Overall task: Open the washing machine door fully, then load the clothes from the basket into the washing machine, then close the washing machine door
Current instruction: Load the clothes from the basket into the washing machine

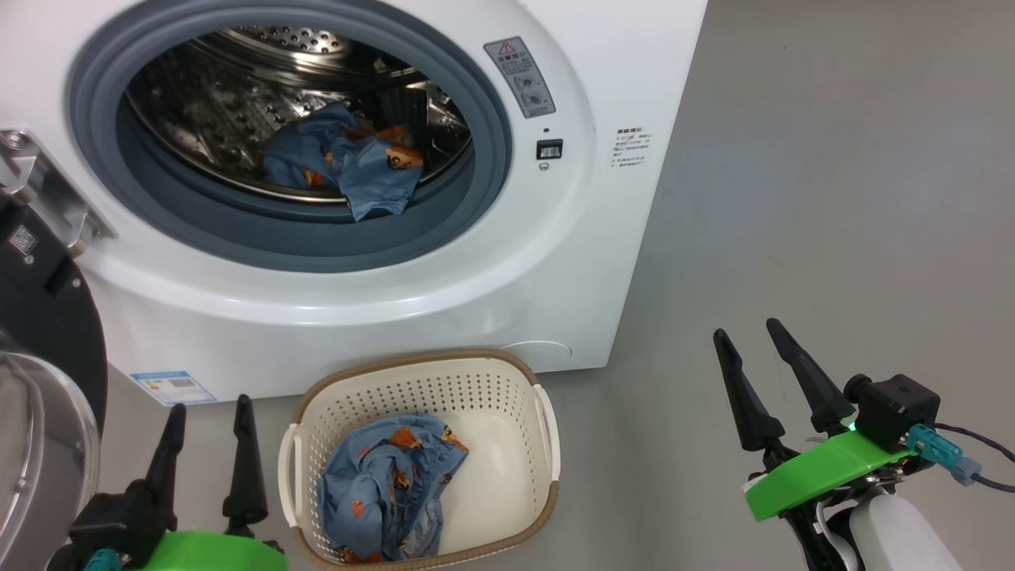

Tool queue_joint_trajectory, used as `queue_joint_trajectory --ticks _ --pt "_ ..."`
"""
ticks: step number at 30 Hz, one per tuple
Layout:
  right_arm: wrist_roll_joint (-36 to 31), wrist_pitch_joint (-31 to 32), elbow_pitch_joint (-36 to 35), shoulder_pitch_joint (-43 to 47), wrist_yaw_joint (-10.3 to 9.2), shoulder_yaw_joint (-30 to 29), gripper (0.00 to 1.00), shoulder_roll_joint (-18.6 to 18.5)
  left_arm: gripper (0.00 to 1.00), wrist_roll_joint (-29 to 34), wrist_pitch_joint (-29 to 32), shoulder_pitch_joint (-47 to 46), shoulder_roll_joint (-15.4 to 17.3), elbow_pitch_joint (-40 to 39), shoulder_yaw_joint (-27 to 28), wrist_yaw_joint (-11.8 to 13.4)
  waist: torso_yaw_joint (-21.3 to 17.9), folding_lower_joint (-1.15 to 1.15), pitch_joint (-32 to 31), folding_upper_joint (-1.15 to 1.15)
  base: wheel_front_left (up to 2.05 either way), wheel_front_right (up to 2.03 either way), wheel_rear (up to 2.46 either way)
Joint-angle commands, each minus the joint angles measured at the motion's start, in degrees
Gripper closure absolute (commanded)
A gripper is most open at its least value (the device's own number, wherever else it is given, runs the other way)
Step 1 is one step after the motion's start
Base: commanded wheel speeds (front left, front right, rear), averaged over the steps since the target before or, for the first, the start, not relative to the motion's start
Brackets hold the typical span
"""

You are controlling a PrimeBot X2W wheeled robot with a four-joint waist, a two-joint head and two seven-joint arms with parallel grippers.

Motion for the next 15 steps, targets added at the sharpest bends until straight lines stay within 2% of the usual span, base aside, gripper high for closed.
queue_joint_trajectory --ticks 1,15 --pt "-0.01 -0.27 -1.36 -0.67 0.09 1.11 0.0 -0.26 0.0 -0.29 -0.3 -2.1 0.65 -1.45 1.49 0.48 -0.03 0.0 0.23 0.0 0.0 0.0 0.0" --pt "-0.25 -0.27 -2.04 -2.87 0.09 0.75 0.0 0.46 0.0 -0.53 -0.3 -6.42 0.64 1.7 -0.15 -0.49 -1.0 0.0 7.0 0.0 0.0 0.0 0.0"
